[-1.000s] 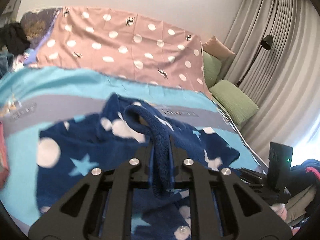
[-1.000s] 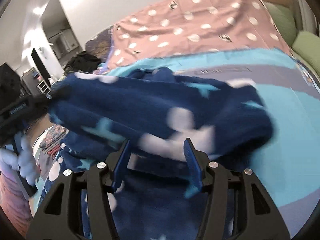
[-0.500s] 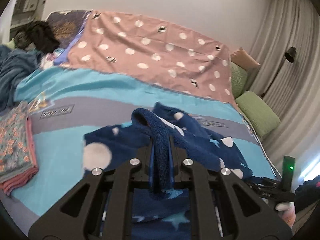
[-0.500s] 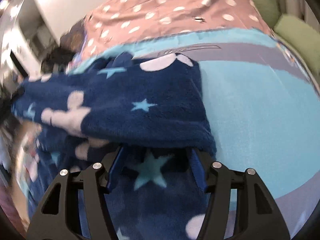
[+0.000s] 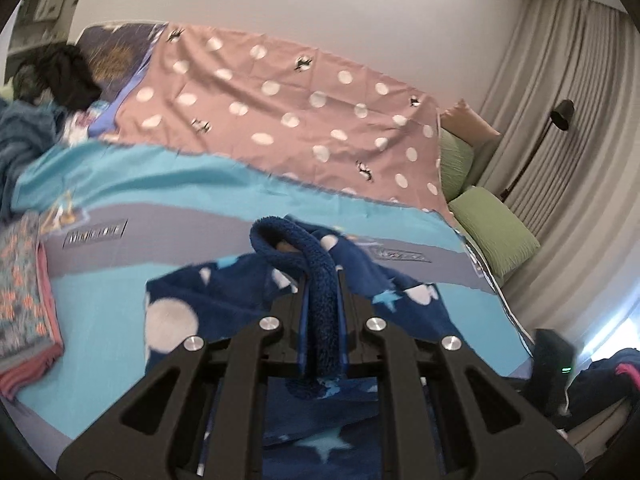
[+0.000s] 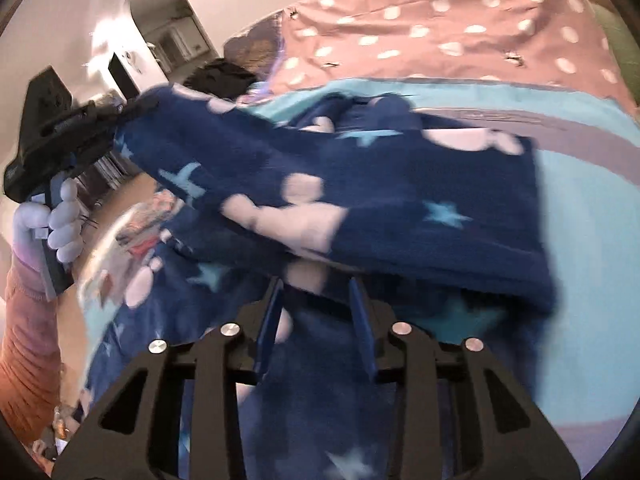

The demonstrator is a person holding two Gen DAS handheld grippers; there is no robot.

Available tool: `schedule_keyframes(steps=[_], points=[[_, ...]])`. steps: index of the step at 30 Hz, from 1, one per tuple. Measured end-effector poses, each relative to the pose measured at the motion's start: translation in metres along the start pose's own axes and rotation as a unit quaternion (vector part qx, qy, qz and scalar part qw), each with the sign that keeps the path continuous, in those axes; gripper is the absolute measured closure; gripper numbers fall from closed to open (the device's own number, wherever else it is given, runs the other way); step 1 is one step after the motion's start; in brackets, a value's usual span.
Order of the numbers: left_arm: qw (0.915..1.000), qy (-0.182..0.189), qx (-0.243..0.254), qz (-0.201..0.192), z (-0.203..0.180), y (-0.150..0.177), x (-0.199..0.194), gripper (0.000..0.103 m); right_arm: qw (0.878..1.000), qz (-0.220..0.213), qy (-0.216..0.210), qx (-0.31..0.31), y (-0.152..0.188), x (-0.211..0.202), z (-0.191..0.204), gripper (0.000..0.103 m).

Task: Fold small clothes

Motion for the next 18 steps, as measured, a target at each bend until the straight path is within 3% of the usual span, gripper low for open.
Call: schedule_keyframes(steps=[3,4,5,8,12,15,16,18], points=[[0.9999,0.003,0.004,-0.012,-0.014,-0.01,-0.001,0.092,0.992,-0.025,0.102,0.069,-0.006,0.013,-0.044,0.074],[0.9998,0.003,0.006,-0.018,-0.017,-0.013,-0.002,0.092,0.989,-0.032,0.111,0.096,-0.005,0.01,-0.057,0.093],[0.9997,0.002,0.011,-0.023,-0.02,-0.016,-0.004,0.092,0.984,-0.036,0.115,0.133,-0.004,0.003,-0.07,0.103],[0.9994,-0.009,0.023,-0.023,-0.021,-0.016,-0.005,0.092,0.981,-0.045,0.142,0.126,0.0,-0.01,-0.073,0.103],[0.9991,-0.041,0.013,-0.003,0.0,-0.002,0.003,0.092,0.984,-0.031,0.142,0.101,0.002,-0.013,-0.062,0.098],[0.9976,-0.068,0.003,0.014,0.024,0.011,0.008,0.092,0.985,-0.013,0.139,0.101,0.003,-0.021,-0.063,0.087],[0.9967,-0.078,-0.004,0.021,0.036,0.018,0.009,0.092,0.985,-0.011,0.142,0.101,0.003,-0.024,-0.062,0.075],[0.9951,-0.092,-0.015,0.032,0.053,0.029,0.009,0.092,0.985,-0.011,0.14,0.1,0.0,-0.03,-0.062,0.075]])
Point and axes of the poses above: each gripper's, at about its wrist camera, not at the fingertips, and x roughly the way its jaws point, z to its left, y to its underside, the point moved 3 cm from there along x, roughly the way its jaws point, and after that the axes turned 11 degrees about -z, right-handed, at the moved point
